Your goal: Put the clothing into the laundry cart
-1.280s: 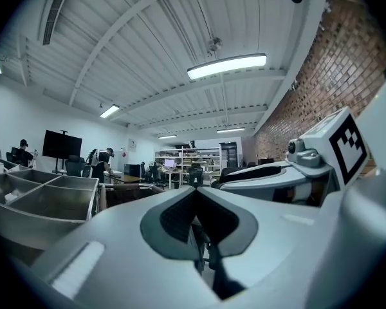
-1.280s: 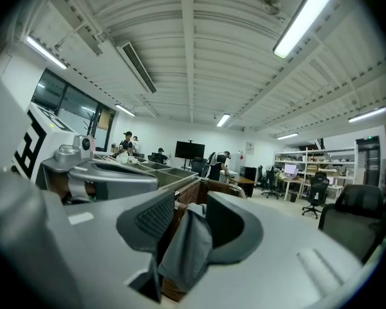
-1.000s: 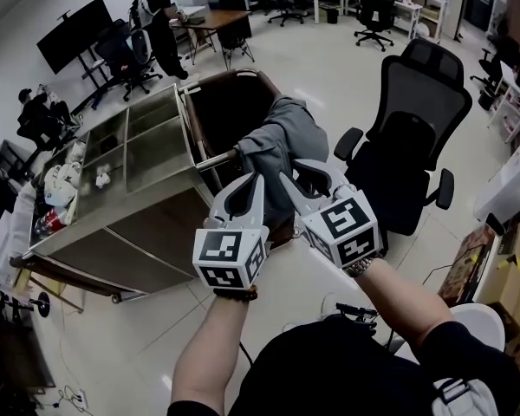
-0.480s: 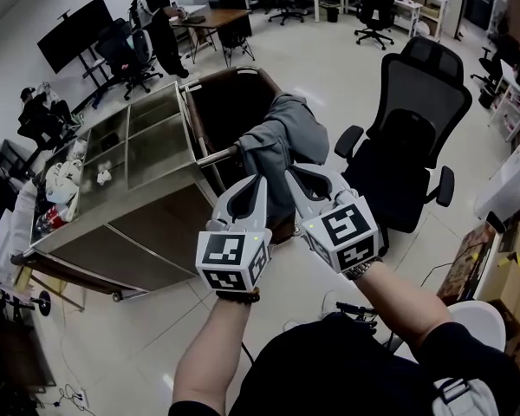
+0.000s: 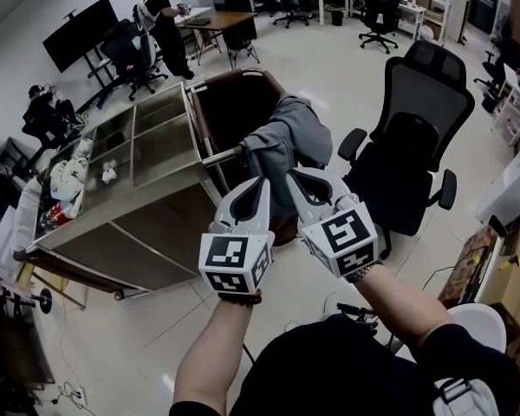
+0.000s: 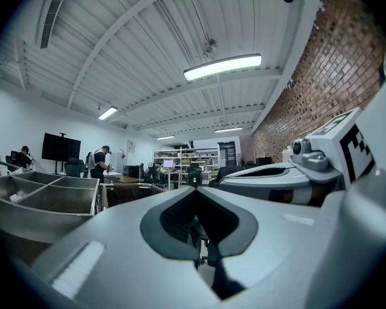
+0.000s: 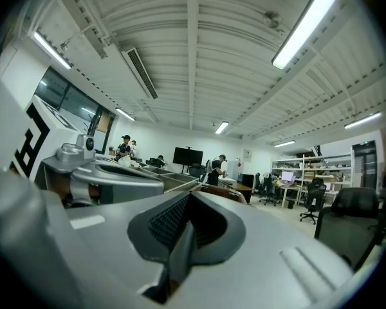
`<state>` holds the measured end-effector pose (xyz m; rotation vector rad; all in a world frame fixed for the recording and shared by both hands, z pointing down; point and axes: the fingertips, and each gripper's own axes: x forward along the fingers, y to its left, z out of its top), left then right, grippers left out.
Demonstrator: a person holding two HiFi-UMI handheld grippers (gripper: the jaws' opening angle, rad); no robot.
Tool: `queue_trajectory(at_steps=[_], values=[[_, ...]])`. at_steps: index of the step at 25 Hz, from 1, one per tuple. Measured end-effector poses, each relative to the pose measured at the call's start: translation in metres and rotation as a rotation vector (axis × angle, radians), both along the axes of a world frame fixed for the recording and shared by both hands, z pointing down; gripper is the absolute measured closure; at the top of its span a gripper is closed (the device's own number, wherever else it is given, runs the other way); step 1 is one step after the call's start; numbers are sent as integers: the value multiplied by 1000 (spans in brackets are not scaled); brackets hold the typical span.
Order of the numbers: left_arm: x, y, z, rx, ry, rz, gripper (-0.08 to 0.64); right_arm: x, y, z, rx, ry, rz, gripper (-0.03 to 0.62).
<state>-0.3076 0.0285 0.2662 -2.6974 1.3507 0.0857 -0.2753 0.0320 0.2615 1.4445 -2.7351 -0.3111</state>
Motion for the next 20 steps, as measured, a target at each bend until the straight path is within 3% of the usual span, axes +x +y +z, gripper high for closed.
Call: queue_trajectory(at_steps=[20], values=[[3, 1, -1, -1, -6, 6, 558, -1, 2, -2, 9, 13, 2, 592]])
